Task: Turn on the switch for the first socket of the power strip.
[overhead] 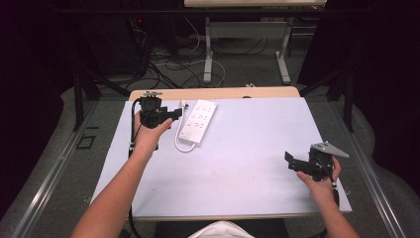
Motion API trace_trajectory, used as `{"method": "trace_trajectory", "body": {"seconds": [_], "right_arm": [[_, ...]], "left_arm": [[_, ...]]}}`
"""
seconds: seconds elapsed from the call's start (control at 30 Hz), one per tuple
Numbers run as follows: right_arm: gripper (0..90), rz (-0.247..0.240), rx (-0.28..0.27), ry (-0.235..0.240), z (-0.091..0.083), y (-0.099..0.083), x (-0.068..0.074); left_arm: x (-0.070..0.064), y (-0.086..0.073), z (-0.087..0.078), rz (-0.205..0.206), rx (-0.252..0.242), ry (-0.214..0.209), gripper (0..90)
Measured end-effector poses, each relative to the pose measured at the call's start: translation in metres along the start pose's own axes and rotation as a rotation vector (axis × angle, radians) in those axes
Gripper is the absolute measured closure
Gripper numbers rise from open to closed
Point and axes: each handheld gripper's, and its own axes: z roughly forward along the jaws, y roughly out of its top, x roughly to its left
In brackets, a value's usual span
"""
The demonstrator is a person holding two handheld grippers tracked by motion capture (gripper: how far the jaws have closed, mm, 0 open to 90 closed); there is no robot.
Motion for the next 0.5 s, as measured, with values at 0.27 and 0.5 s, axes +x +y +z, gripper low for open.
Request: {"method": "trace_trajectory", "body": {"seconds": [0.27, 0.5], "right_arm": [[1.9, 0.003, 0.000, 0.000, 0.000, 0.000, -0.001], [2.4, 0.005, 0.001, -0.003, 0.000, 0.000, -0.001]], "left_arm": [[0.006, 0.008, 0.013, -0.003, 0.028, 0.015, 42.2], [0.004, 0.010, 0.029, 0.009, 0.044, 0.028, 43.4]]}}
